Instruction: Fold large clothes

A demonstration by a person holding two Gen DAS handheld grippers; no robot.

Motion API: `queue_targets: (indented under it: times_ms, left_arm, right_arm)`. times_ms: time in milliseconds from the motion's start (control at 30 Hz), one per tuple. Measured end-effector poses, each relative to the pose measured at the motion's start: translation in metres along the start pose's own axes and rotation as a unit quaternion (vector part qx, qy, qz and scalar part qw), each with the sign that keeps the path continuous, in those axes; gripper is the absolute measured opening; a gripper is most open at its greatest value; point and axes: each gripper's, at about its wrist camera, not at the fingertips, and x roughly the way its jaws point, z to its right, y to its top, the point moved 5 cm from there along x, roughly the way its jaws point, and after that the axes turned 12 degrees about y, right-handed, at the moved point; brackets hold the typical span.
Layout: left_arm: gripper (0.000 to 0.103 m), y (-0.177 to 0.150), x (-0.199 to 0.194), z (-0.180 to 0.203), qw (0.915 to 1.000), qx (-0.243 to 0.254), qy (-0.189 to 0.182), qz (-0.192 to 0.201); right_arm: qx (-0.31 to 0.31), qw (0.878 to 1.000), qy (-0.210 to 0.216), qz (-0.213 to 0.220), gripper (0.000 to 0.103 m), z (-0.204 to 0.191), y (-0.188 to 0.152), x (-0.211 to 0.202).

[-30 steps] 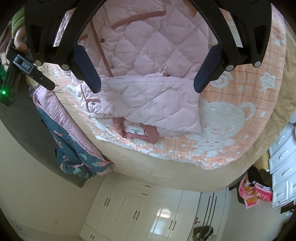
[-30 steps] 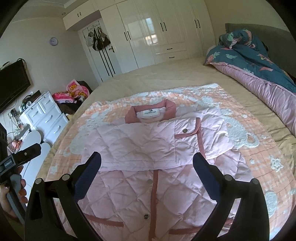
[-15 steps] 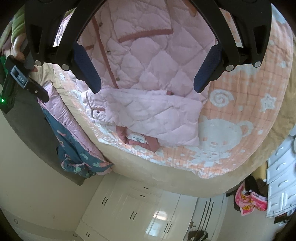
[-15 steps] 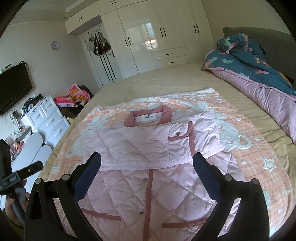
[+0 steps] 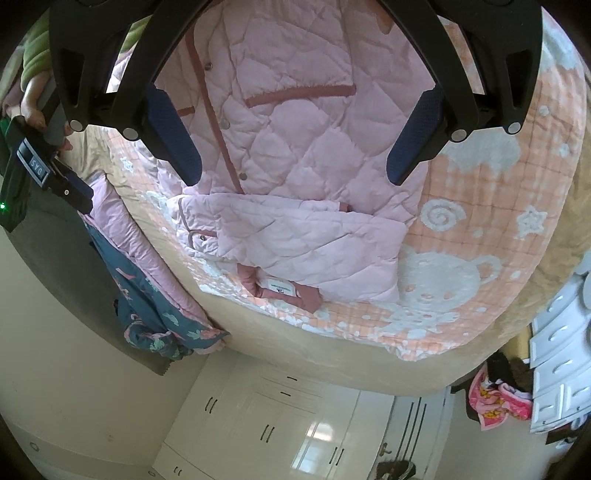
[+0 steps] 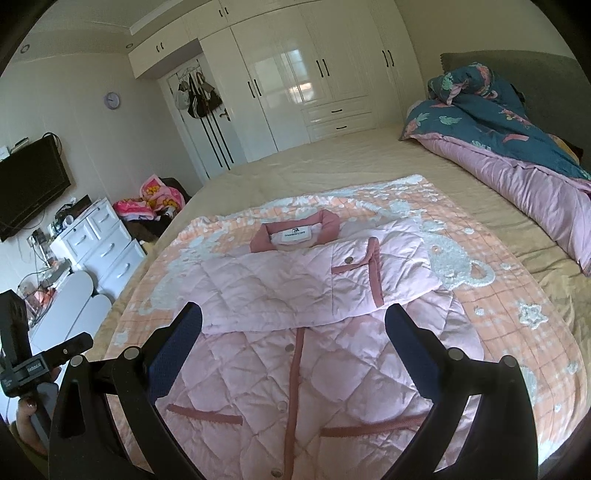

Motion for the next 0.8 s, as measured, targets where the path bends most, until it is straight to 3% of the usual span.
queue_targets:
  times_ms: [800]
  left_arm:
    - [0.094, -0.042, -0.017, 0.007, 0.9996, 0.001, 0.027, -0.010]
  right_arm:
    - [-0.007, 1.000, 0.018, -0.016, 0.099, 0.008, -0.031, -0.030]
